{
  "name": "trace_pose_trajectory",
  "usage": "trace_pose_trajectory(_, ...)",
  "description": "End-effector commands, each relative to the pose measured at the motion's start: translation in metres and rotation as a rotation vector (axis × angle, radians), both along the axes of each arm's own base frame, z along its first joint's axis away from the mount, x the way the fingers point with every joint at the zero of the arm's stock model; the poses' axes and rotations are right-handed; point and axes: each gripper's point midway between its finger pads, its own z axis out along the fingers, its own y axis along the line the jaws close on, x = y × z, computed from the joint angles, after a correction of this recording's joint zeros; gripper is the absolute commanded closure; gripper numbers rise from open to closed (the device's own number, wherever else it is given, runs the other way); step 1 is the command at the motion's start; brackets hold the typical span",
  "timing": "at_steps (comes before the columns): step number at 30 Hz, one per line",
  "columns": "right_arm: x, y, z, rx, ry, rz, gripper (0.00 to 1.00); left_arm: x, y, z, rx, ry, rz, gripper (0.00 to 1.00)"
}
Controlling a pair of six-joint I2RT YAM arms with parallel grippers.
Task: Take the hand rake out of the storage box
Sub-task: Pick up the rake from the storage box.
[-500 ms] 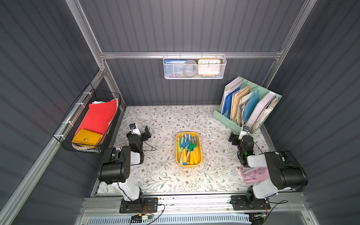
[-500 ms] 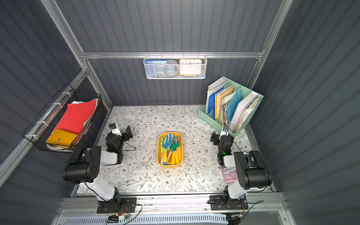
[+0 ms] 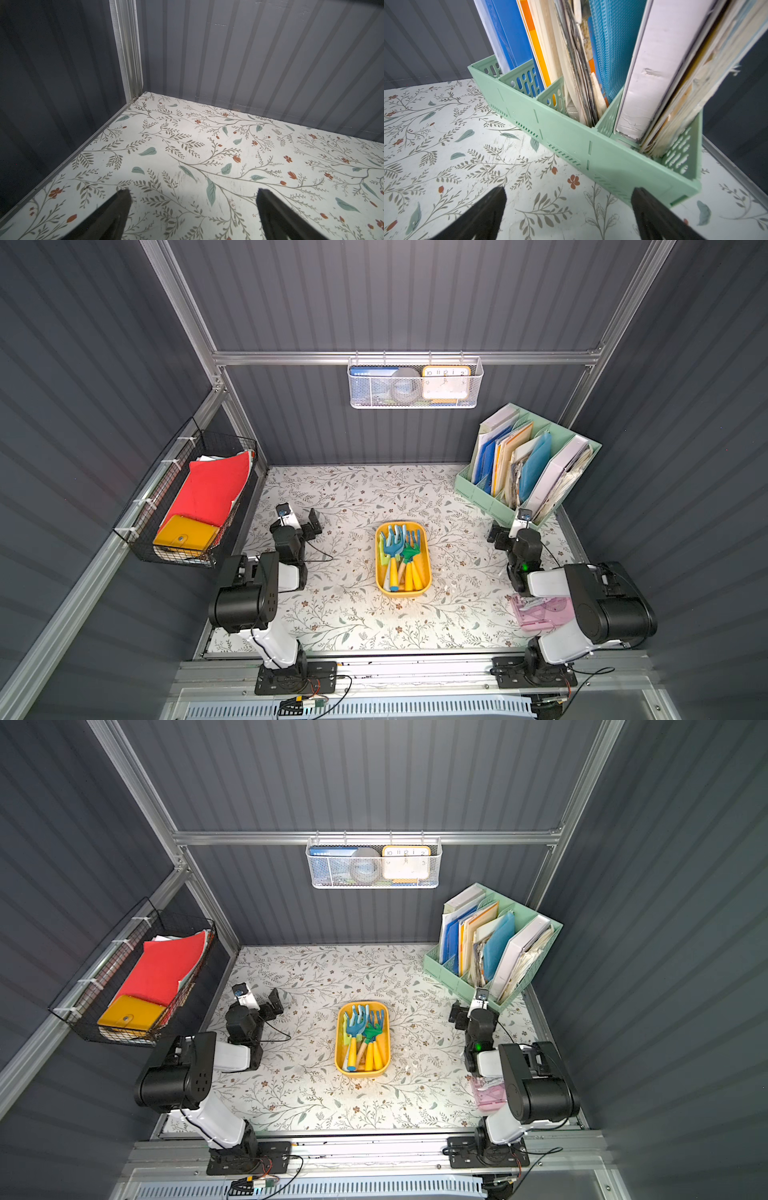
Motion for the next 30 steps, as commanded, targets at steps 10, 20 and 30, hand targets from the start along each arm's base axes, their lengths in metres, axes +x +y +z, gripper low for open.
trace_pose_trajectory(10, 0.006, 0.005, 0.019, 0.015, 0.054, 0.051, 0.01, -0.003, 0.013, 0.027, 0.009, 0.050, 0.064, 0.00)
trace_pose_trajectory(20, -0.003, 0.025, 0.066, 0.012, 0.117, 0.081, 0.01, -0.009, 0.007, 0.084, -0.002, 0.117, 0.130, 0.00)
trace_pose_trajectory(30, -0.032, 0.064, 0.094, 0.008, 0.211, 0.142, 0.01, 0.007, 0.035, 0.066, -0.181, 0.257, 0.283, 0.00)
